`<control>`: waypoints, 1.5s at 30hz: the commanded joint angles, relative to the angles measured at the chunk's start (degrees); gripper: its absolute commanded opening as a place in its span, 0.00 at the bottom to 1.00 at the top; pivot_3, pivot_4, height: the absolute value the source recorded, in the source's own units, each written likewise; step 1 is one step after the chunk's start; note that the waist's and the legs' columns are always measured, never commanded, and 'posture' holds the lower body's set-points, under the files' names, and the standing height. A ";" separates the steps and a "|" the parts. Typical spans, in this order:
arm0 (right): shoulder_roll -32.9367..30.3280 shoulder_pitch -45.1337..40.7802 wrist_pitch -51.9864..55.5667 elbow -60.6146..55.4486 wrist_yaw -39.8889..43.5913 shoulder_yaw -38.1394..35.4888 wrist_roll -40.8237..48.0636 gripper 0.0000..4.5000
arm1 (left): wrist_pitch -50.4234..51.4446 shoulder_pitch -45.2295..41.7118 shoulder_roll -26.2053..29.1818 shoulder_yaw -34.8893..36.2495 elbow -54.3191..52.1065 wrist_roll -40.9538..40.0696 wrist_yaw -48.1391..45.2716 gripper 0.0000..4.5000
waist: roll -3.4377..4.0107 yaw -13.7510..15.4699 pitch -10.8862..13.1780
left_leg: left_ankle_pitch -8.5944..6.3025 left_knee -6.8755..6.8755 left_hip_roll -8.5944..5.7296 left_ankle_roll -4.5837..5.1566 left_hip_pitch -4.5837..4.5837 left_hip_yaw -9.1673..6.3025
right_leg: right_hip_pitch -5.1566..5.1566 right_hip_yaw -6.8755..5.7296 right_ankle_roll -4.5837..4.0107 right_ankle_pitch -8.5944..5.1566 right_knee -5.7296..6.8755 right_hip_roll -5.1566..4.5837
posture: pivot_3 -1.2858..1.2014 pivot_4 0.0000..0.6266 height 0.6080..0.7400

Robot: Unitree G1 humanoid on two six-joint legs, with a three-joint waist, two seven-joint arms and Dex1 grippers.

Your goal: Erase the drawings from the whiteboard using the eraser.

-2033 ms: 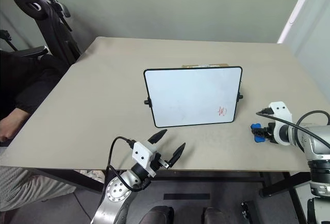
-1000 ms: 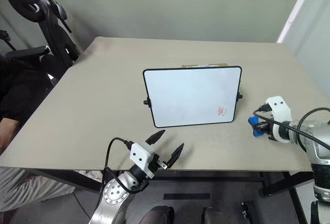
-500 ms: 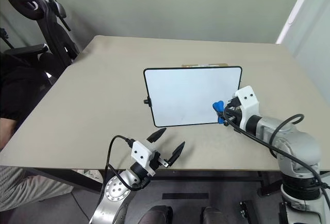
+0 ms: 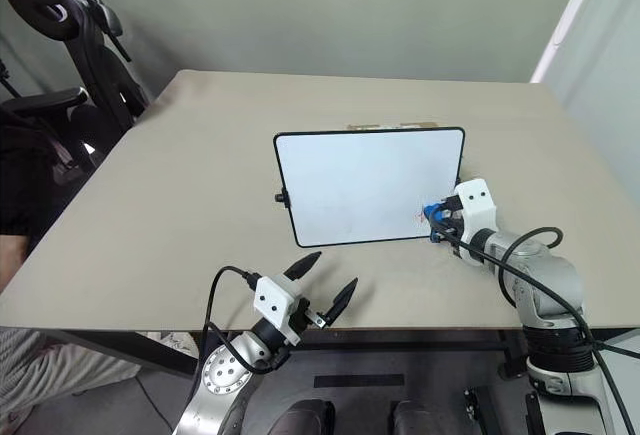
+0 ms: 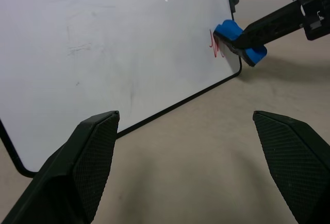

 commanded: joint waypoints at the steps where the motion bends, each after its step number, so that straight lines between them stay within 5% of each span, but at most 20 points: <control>1: 0.38 -1.12 -1.11 -0.54 -0.22 1.14 -0.69 0.12 | -0.57 0.07 -0.31 -0.33 -2.58 -0.27 -0.04 1.00 | 0.00 -0.08 0.01 | 0.00 0.00 0.00 0.00 -0.01 0.01 | 0.01 0.01 -0.07 0.04 0.00 0.01 | 0.52 0.24 0.92; 22: 1.41 -5.35 -3.05 1.76 -1.38 -0.94 -1.22 0.12 | -0.17 1.25 0.19 -0.17 -4.32 -0.49 -0.14 1.00 | 0.03 -0.38 0.05 | 0.03 0.00 0.00 0.04 0.01 0.07 | -0.39 0.17 -0.39 0.19 -0.01 0.06 | 0.52 0.24 0.92; 34: 4.22 -5.13 -1.17 7.13 -0.74 6.25 -2.97 0.12 | -0.07 1.40 0.00 -0.31 -4.85 -0.08 0.38 1.00 | 0.03 -0.74 0.05 | -0.10 0.01 0.02 -0.16 0.01 0.07 | -0.48 0.21 -0.48 0.38 0.03 0.11 | 0.52 0.24 0.92; 45: 0.83 -6.36 -1.55 9.32 -0.64 2.18 -3.08 0.12 | -0.13 1.24 -0.18 -0.40 -4.49 0.00 0.44 1.00 | 0.02 -0.58 0.11 | -0.24 0.01 0.00 -0.40 -0.05 0.07 | -0.63 0.25 -0.72 0.53 -0.01 0.10 | 0.52 0.24 0.92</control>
